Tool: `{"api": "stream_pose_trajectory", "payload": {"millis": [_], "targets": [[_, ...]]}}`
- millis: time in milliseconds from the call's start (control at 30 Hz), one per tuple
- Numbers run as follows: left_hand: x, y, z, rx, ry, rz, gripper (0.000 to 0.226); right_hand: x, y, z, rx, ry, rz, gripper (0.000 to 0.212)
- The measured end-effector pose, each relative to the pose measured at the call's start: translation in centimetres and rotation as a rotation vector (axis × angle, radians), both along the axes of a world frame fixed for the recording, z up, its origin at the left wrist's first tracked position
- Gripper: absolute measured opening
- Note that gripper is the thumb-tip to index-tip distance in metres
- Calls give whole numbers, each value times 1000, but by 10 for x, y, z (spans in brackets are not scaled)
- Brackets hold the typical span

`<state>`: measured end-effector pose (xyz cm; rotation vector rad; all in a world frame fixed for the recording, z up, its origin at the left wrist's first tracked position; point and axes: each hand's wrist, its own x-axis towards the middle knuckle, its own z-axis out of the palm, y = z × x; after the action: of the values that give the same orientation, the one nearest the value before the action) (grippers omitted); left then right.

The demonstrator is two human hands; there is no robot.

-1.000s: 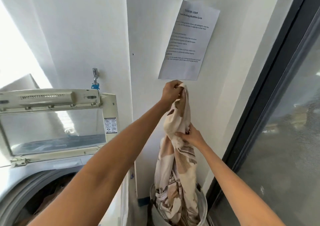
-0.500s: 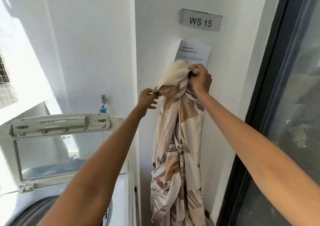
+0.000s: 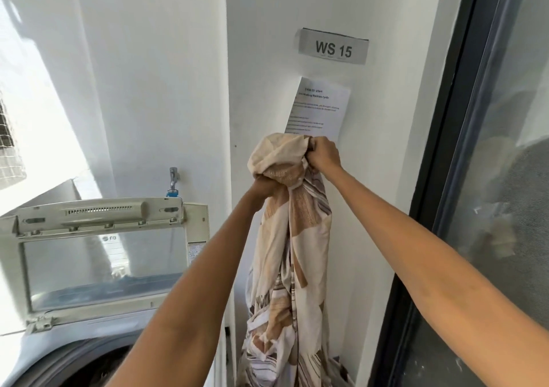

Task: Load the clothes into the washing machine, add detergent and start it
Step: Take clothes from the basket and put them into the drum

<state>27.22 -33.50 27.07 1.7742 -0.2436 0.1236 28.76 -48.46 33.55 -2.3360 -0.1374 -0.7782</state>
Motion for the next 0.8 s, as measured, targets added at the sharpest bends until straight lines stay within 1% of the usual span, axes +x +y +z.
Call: {"api": "stream_pose_trajectory", "payload": {"millis": [67, 167, 200, 233, 267, 333, 367, 400, 433, 500, 533, 600, 633, 667, 700, 733, 767, 800], "targets": [[1, -11, -9, -11, 33, 54, 34, 1, 3, -5, 42, 37, 34, 31], [0, -25, -12, -144, 13, 89, 29, 5, -3, -8, 100, 208, 241, 19], [3, -27, -14, -206, 12, 122, 22, 5, -8, -8, 126, 279, 325, 20], [4, -28, -16, -268, 11, 162, 16, 4, -15, -9, 156, 353, 417, 26], [9, -27, -22, -312, 25, 219, 19, 3, -23, -11, 209, 415, 520, 33], [25, -26, -39, -405, 73, 297, 37, 1, -43, -24, 397, 451, 673, 44], [32, -25, -46, -416, 85, 318, 46, 1, -53, -36, 474, 421, 660, 49], [37, -24, -50, -416, 102, 326, 57, -1, -63, -51, 479, 383, 595, 55], [40, -25, -51, -429, 123, 320, 62, -2, -71, -69, 400, 377, 509, 63], [55, -26, -49, -492, 156, 302, 57, -4, -79, -114, 205, 501, 430, 84], [56, -27, -42, -542, 166, 287, 56, -6, -77, -137, 165, 582, 440, 94], [50, -31, -24, -735, 196, 249, 61, -10, -63, -179, 197, 696, 499, 109], [46, -33, -15, -808, 207, 229, 63, -10, -52, -196, 228, 710, 508, 111], [40, -33, -7, -846, 203, 206, 57, -8, -41, -211, 255, 685, 484, 107], [36, -32, 0, -867, 179, 206, 43, -4, -32, -219, 283, 640, 432, 96], [33, -27, 6, -877, 170, 221, 30, 0, -25, -223, 300, 588, 354, 79], [32, -19, 9, -875, 155, 250, 23, 6, -23, -221, 288, 538, 271, 64], [32, -7, 10, -886, 149, 283, 21, 12, -22, -215, 253, 505, 225, 54]]}}
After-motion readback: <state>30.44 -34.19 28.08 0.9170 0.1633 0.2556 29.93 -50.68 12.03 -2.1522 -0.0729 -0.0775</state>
